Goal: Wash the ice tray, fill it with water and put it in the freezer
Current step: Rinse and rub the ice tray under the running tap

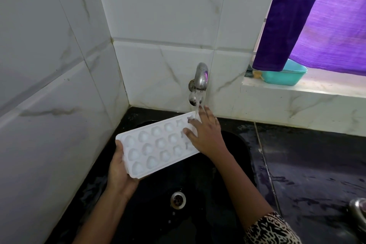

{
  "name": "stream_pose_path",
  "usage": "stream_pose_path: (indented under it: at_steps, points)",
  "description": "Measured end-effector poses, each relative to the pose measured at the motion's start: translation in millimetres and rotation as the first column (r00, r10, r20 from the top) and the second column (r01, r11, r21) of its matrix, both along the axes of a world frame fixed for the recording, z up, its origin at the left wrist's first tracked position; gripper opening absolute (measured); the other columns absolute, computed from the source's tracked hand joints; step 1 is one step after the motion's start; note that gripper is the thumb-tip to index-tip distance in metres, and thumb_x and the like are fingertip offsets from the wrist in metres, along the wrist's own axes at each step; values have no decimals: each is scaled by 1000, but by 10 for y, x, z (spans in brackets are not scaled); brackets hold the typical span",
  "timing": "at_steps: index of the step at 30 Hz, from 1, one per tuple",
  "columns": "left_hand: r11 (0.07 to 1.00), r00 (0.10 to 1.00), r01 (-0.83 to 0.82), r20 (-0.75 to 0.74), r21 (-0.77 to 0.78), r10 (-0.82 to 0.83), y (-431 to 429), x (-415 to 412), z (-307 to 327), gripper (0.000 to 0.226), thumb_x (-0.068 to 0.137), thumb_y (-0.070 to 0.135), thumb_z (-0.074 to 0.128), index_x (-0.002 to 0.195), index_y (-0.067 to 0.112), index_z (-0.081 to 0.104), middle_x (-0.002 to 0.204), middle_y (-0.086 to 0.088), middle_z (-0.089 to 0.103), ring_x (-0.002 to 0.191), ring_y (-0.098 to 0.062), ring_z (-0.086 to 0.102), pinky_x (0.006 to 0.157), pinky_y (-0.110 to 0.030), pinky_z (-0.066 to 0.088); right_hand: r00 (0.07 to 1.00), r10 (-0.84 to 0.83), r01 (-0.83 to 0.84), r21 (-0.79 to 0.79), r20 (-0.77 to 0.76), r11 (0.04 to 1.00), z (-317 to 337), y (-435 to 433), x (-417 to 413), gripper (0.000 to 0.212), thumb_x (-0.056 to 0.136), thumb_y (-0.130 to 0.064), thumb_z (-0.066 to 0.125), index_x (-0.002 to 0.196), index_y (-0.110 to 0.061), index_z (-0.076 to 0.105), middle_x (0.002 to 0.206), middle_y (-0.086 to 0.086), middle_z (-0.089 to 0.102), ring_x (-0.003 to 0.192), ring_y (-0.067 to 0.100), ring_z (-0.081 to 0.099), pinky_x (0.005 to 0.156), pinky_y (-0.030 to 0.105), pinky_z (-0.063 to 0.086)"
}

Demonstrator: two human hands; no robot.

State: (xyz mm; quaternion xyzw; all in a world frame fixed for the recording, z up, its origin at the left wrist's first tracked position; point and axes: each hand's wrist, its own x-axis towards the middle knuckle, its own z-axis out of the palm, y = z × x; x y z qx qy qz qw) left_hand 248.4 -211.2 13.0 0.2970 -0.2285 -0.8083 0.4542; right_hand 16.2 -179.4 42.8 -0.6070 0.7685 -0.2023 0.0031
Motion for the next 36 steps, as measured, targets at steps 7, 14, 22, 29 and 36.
stream_pose_path:
  at_steps: [7,14,22,29,36]
  points:
    - [999,999,-27,-33,22,28,19,-27,15,58,93,61,39,114,19,73,126,-11,66,111,-29,66,74,-43,59,1000,-12,13,-32,23,999,-13,32,41,48,94,-56,38,128,-28,54,160,1,4,146,19,-5,115,54,7]
    - [999,999,-52,-17,-11,52,33,-51,40,57,95,60,37,111,19,74,123,-11,68,107,-29,68,73,-42,60,999,-28,26,-62,-21,998,-66,83,59,53,93,-59,33,131,-27,52,160,1,-1,146,18,-8,114,54,4]
    - [997,998,-54,3,-50,55,30,-66,50,59,95,60,36,123,16,64,124,-12,67,108,-29,67,72,-41,60,997,-72,69,-90,-27,994,-116,99,84,52,94,-58,32,131,-27,52,160,-1,-5,144,14,-16,115,52,2]
    - [993,997,-69,21,-96,72,-3,-47,70,56,97,58,35,107,23,77,120,-9,70,106,-27,69,72,-39,59,997,-67,63,-112,-39,992,-75,98,100,55,93,-60,29,132,-27,52,159,-1,-7,142,13,-20,114,52,-1]
    - [998,999,-49,-3,-46,49,15,-50,47,59,96,60,36,123,16,65,126,-12,66,111,-30,66,75,-42,59,998,-57,53,-125,-31,991,-70,97,67,52,94,-59,31,128,-27,55,160,-2,-5,141,12,-20,114,51,-2]
